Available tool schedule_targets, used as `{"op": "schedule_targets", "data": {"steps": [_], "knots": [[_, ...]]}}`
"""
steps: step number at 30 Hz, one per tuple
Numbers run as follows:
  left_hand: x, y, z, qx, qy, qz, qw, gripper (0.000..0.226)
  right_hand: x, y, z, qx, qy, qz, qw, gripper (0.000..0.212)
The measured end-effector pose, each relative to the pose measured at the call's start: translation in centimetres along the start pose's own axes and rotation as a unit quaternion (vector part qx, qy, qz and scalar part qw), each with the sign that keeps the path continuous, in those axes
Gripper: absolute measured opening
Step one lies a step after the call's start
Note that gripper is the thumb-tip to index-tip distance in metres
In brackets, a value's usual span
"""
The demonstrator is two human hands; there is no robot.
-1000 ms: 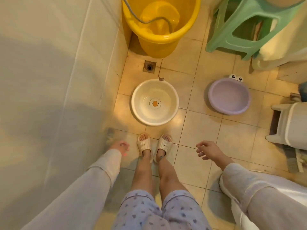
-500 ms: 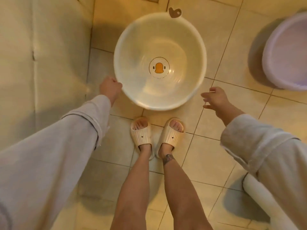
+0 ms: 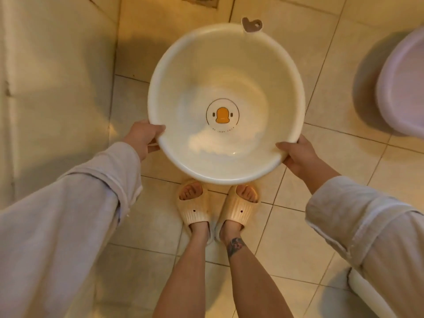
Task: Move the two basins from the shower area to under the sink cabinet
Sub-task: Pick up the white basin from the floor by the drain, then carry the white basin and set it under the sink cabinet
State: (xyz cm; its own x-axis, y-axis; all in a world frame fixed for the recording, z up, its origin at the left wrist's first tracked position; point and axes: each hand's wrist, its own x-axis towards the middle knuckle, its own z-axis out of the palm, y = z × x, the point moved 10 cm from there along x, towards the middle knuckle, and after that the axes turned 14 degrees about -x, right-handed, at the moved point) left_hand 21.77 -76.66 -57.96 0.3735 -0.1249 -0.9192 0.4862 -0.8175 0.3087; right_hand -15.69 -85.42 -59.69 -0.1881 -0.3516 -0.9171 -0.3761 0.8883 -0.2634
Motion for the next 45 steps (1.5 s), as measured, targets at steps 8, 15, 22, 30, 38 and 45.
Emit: {"op": "schedule_targets", "data": {"steps": [8, 15, 22, 30, 38, 45], "knots": [[-17.1, -0.6, -5.9, -0.111, -0.009, 0.006, 0.994, 0.040, -17.2, -3.0, -6.2, 0.013, -0.024, -0.025, 0.999, 0.055], [-34.8, -0.9, -9.9, -0.150, -0.030, -0.013, 0.988, 0.012, -35.1, -4.1, -13.8, -0.018, -0.017, -0.052, 0.998, 0.050], [-46.1, 0.9, -12.3, -0.161, -0.046, 0.008, 0.986, 0.047, -47.3, -2.0, -19.0, -0.022, 0.000, -0.092, 0.996, 0.040], [-50.8, 3.2, -12.3, -0.148, -0.118, 0.041, 0.981, 0.041, -50.8, 0.8, -20.8, 0.049, 0.013, -0.123, 0.991, 0.041], [-51.6, 8.6, -8.1, -0.103, -0.180, 0.081, 0.975, 0.044, -52.7, 0.4, -22.4, 0.156, 0.061, -0.154, 0.974, 0.039], [-52.4, 10.6, -2.7, 0.035, -0.263, 0.066, 0.962, 0.042, -55.1, 7.6, -21.7, 0.310, 0.118, -0.102, 0.938, 0.047]]}}
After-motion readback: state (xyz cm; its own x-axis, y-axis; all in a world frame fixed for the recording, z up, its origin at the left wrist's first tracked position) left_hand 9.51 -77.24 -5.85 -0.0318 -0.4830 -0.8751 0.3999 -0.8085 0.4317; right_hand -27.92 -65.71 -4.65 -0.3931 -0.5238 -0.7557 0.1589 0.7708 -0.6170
